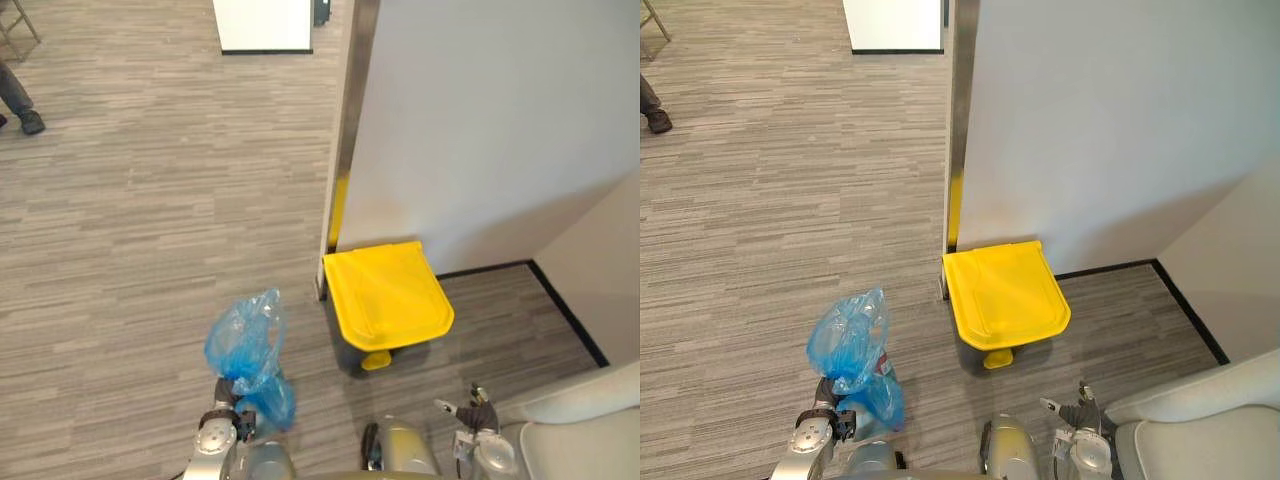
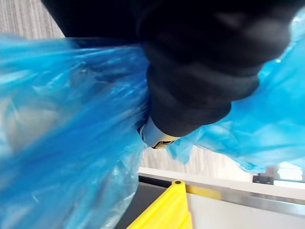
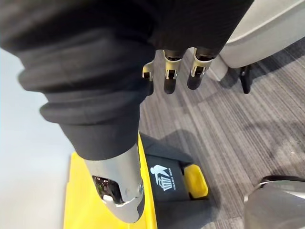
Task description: Gather rubbish on tea table into small bin, then transfer packed bag to large trash can.
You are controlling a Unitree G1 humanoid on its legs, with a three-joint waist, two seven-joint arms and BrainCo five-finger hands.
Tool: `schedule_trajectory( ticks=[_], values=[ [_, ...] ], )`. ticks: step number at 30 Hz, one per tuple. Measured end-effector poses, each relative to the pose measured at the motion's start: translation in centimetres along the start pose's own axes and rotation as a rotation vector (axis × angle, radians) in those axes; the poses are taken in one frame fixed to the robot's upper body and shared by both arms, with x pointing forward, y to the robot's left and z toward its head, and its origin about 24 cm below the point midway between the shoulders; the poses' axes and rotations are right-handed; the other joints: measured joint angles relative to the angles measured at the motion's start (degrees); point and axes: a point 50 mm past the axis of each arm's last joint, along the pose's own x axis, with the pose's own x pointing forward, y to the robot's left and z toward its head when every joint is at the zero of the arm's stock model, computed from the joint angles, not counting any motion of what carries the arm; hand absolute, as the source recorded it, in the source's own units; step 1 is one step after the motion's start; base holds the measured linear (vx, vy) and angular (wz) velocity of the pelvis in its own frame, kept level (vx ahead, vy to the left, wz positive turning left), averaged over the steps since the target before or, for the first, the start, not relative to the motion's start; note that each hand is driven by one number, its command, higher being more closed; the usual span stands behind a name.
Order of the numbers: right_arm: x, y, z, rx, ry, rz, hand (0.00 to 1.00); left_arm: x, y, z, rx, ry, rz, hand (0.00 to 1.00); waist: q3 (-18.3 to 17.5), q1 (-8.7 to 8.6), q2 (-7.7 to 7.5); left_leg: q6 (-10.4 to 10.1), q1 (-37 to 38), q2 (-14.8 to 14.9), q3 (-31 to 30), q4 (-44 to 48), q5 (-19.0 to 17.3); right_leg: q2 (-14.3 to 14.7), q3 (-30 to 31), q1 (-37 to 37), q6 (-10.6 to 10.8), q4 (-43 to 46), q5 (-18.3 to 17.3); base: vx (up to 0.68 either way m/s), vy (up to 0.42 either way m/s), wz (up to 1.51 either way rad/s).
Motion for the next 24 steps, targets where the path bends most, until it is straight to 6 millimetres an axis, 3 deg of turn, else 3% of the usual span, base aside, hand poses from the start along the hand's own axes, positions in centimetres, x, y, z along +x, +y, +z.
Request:
schedule_trajectory(
  ticks=[3, 4, 6, 8, 10, 11, 13, 17, 21, 23, 24],
  values=[
    [0.3, -0.3, 0.4, -0.010, -0.009, -0.006, 0.00, 1.1, -0.1, 1.7, 0.013, -0.050, -0.007, 1.00, 1.8, -0.27, -1.05, -1.6, 0.8, 0.7, -2.0, 7.9, -6.3, -2.9, -5.7, -1.2, 1.1, -14.1, 5.9, 0.15, -0.088, 0.34],
    [0.4, -0.6, 0.6, -0.017, -0.011, -0.011, 0.00, 1.3, -0.4, 1.8, 0.007, -0.050, -0.012, 1.00, 2.3, -0.32, -0.23, -2.1, 1.3, 1.2, -2.8, 8.7, -7.3, -2.7, -5.8, -0.9, 0.6, -12.8, 7.1, 0.22, -0.125, 0.34],
    [1.0, -1.2, 1.9, -0.031, -0.050, -0.022, 0.00, 1.7, -1.2, 2.6, 0.009, -0.069, -0.036, 1.00, 3.6, -0.31, 2.17, -3.5, 2.9, 2.5, -4.8, 8.0, -8.5, -1.7, -4.7, -1.6, 2.5, -6.9, 3.9, 0.31, -0.138, 0.28],
    [1.2, -1.6, 2.3, -0.009, -0.058, -0.040, 0.00, 2.1, -1.1, 3.0, 0.016, -0.077, -0.035, 1.00, 4.2, -0.48, 2.04, -4.4, 4.1, 1.8, -6.4, 6.6, -9.0, -1.9, -2.4, -4.1, 1.6, 0.7, 0.7, 0.34, -0.197, 0.44],
    [1.1, -2.2, 1.9, 0.008, -0.043, -0.065, 0.00, 2.0, -1.1, 2.6, 0.016, -0.065, -0.032, 1.00, 4.3, -0.32, 2.40, -6.6, 7.4, 3.0, -7.2, 5.7, -9.7, -2.7, -2.8, -4.8, 1.2, 9.1, -4.8, 0.44, -0.220, 0.22],
    [1.1, -2.3, 1.8, 0.017, -0.041, -0.073, 0.00, 1.9, -1.0, 2.5, 0.016, -0.062, -0.023, 1.00, 4.1, -0.19, 2.37, -6.9, 8.5, 3.3, -8.1, 4.5, -9.7, -2.7, -3.3, -5.2, 1.1, 12.1, -7.8, 0.40, -0.190, 0.10],
    [1.5, -2.1, 2.7, 0.028, -0.064, -0.070, 0.00, 1.9, -1.0, 2.3, 0.014, -0.054, -0.017, 1.00, 3.9, -0.35, 2.54, -8.6, 9.5, 4.0, -8.4, 1.6, -7.8, -2.4, -4.5, -5.4, 0.6, 13.1, -9.7, 0.35, -0.190, 0.03],
    [2.0, -1.2, 2.8, 0.024, -0.039, -0.042, 0.00, 1.8, -0.9, 1.6, 0.014, -0.023, -0.018, 1.00, 2.3, -0.32, 1.87, -9.1, 11.4, 2.9, -8.2, -7.3, -2.5, -1.6, -5.1, -5.3, 0.0, 9.8, -9.4, 0.24, -0.150, 0.01],
    [2.1, 1.3, 3.4, -0.054, -0.060, 0.070, 0.00, 1.7, -0.8, 1.4, 0.023, -0.017, -0.032, 1.00, 1.7, -0.41, 1.52, -9.5, 10.9, 2.7, -8.4, -9.6, -1.4, -2.1, -5.4, -5.2, -0.2, 7.6, -7.8, 0.01, -0.051, 0.11],
    [2.3, 3.4, 5.5, -0.101, -0.130, 0.139, 0.00, 1.8, -1.0, 1.6, 0.028, -0.026, -0.049, 1.00, 1.7, -0.49, 1.55, -9.1, 7.9, 2.8, -9.8, -8.4, -1.2, -2.6, -6.7, -5.3, 0.0, 5.4, -5.8, -0.15, -0.025, 0.38],
    [2.6, 5.1, 8.6, -0.119, -0.224, 0.184, 0.00, 1.7, -1.2, 2.0, 0.044, -0.045, -0.064, 1.00, 1.7, -0.29, 1.63, -8.7, 5.2, 2.4, -10.1, -7.9, -1.0, -2.7, -7.3, -6.3, -0.1, 3.7, -4.2, -0.17, -0.023, 0.38]
  ],
)
